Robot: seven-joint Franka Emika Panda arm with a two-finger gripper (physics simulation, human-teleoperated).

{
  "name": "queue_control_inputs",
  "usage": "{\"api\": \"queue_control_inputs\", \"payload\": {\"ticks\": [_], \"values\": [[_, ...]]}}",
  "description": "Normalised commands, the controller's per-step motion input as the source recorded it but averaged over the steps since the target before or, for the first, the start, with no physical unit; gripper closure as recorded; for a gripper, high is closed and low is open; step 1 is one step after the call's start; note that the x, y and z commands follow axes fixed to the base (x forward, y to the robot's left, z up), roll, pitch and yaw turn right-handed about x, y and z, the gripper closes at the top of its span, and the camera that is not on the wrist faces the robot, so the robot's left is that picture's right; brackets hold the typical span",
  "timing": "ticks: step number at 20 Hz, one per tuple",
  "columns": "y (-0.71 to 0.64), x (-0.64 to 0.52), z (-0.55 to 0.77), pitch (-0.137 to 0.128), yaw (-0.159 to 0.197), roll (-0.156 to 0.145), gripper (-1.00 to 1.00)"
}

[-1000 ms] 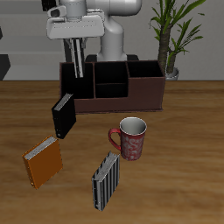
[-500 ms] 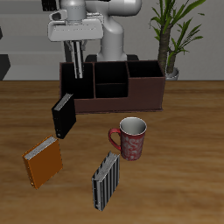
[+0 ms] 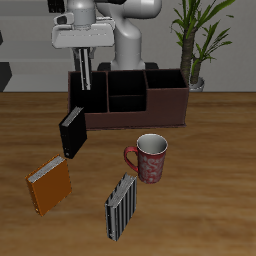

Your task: Place the left striped book into the back desk caddy's left compartment

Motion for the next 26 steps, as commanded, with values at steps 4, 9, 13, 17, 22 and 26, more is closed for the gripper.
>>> {"api": "queue_control_inputs", "payload": {"ticks": [4, 9, 13, 17, 22, 26], "values": [[-0.07, -0.03, -0.1, -0.002, -0.013, -0.022, 1.0], [-0.01, 0.05, -0.24, 0.035, -0.03, -0.016, 1.0], [0.07, -0.01, -0.14, 0.015, -0.015, 0.009, 1.0], [0.02, -0.04, -0.1, 0.008, -0.014, -0.006, 1.0], [0.03, -0.05, -0.12, 0.013, -0.007, 0.004, 1.0], [0.04, -0.04, -0.14, 0.017, 0.0, 0.002, 1.0]]}}
